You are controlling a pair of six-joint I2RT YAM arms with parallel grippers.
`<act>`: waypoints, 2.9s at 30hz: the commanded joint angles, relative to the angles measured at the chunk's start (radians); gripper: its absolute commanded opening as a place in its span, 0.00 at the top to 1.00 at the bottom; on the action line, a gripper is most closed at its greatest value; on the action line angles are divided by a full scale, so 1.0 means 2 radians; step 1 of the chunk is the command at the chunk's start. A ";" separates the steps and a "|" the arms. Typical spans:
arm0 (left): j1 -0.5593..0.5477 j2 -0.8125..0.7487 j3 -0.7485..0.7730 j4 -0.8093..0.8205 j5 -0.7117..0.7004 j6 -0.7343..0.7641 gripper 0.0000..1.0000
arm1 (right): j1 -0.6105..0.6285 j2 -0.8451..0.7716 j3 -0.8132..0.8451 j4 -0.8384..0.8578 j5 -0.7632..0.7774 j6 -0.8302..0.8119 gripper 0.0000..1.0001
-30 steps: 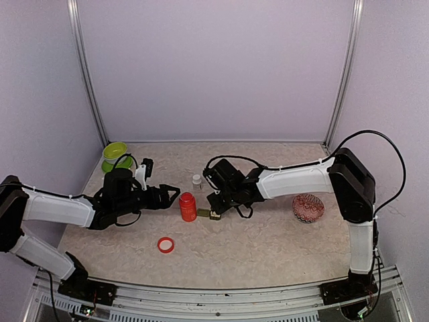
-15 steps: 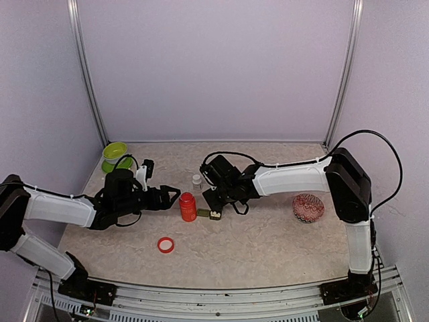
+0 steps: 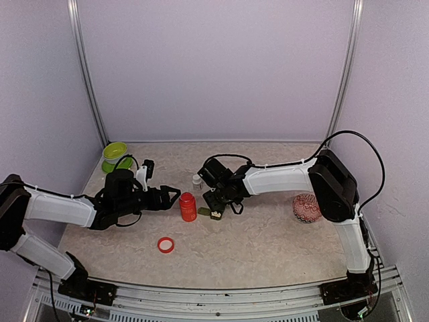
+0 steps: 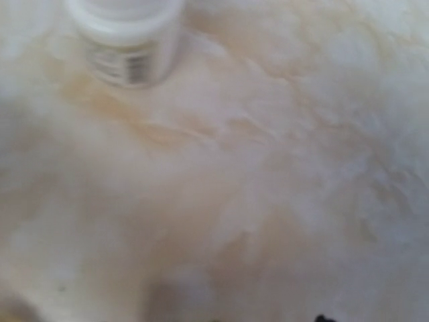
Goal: Sort the pills into containers
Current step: Adjust the pill container at the center of the board.
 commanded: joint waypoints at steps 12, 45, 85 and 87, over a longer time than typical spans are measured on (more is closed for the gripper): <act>-0.003 -0.001 -0.001 0.013 0.005 -0.003 0.01 | -0.011 -0.064 -0.094 0.015 0.021 0.034 0.34; -0.006 0.000 -0.001 0.013 0.002 -0.002 0.01 | -0.026 -0.135 -0.167 0.008 0.047 0.049 0.32; -0.151 0.061 0.133 -0.052 0.040 0.001 0.01 | -0.087 -0.286 -0.332 0.097 -0.194 -0.026 0.12; -0.154 0.076 0.142 -0.053 0.033 -0.009 0.01 | -0.097 -0.282 -0.337 0.106 -0.215 -0.030 0.12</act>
